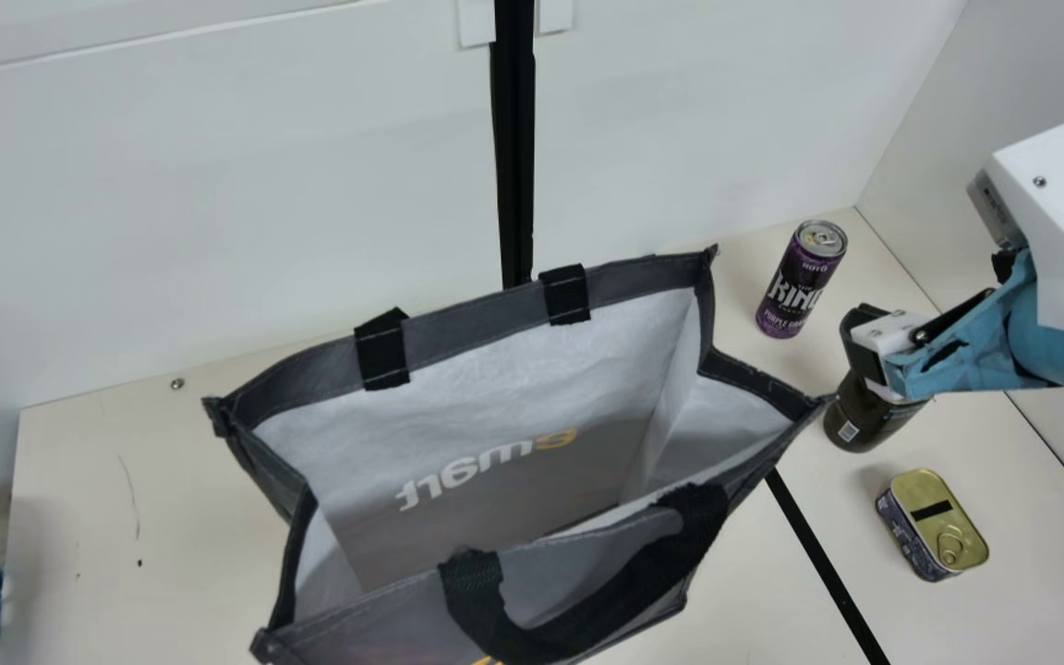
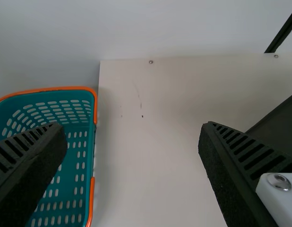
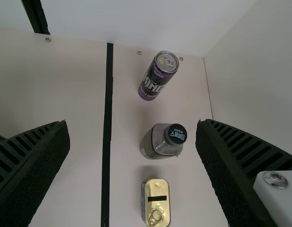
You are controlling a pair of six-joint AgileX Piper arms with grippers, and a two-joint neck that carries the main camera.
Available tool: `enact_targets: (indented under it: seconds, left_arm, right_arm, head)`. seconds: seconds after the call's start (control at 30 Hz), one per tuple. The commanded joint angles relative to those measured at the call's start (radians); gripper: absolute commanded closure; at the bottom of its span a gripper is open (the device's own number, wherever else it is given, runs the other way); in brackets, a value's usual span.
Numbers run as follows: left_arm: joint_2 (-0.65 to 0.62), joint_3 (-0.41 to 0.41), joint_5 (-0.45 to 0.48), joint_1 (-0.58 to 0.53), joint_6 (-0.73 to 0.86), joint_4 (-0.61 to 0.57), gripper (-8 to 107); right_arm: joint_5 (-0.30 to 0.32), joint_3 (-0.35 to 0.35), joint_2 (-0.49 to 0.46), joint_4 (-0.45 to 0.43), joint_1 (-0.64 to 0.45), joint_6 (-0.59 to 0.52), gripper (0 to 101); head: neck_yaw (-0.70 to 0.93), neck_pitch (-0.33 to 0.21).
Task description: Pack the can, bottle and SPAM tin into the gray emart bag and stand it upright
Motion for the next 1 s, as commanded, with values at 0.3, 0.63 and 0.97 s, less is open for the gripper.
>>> enact_targets:
  seconds: [0.3,0.63,0.97]
  left_arm:
    - [0.054,-0.081,-0.013,-0.037,0.016,-0.013,9]
    - [0.115,-0.156,-0.037,-0.132,-0.03,0.041,9]
    - [0.178,-0.224,-0.058,-0.284,-0.125,0.14,9]
  right_arm:
    - [0.0,0.0,0.0,0.0,0.0,0.0,6]
    - [0.0,0.0,0.0,0.0,0.0,0.0,6]
    - [0.0,0.0,0.0,0.0,0.0,0.0,6]
  head:
    - [-0.002,-0.023]
    - [-0.002,-0.023]
    - [-0.002,-0.023]
